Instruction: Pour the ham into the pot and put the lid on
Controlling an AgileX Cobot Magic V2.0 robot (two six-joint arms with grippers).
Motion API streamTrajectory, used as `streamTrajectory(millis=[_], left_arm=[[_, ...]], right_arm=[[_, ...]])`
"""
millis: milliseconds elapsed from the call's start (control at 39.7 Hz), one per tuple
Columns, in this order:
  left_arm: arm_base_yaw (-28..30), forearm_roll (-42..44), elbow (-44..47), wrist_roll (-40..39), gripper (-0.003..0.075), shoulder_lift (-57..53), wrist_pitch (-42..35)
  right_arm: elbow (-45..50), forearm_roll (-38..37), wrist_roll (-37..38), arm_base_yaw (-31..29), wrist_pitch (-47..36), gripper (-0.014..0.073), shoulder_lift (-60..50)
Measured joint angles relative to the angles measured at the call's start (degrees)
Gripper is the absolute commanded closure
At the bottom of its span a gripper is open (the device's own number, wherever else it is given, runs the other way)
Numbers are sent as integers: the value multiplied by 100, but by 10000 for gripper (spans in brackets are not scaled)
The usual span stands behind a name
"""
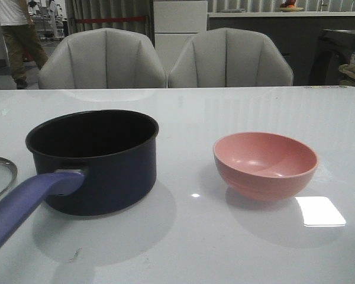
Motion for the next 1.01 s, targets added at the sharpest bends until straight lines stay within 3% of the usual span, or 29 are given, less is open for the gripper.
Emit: streamTrajectory(millis=[126, 303, 656, 1009], left_arm=[[497, -490, -382, 138, 29, 752, 174], [826, -1203, -1108, 977, 29, 1713, 679], [1065, -1310, -2444, 1159, 29, 2976, 1448], [1065, -1390, -2743, 1173, 30, 3731, 1686]], right_arm=[[0, 0, 0, 0, 0, 456, 0], [0, 0, 0, 0, 0, 456, 0], [0, 0, 0, 0, 0, 456, 0], [0, 0, 0, 0, 0, 456, 0]])
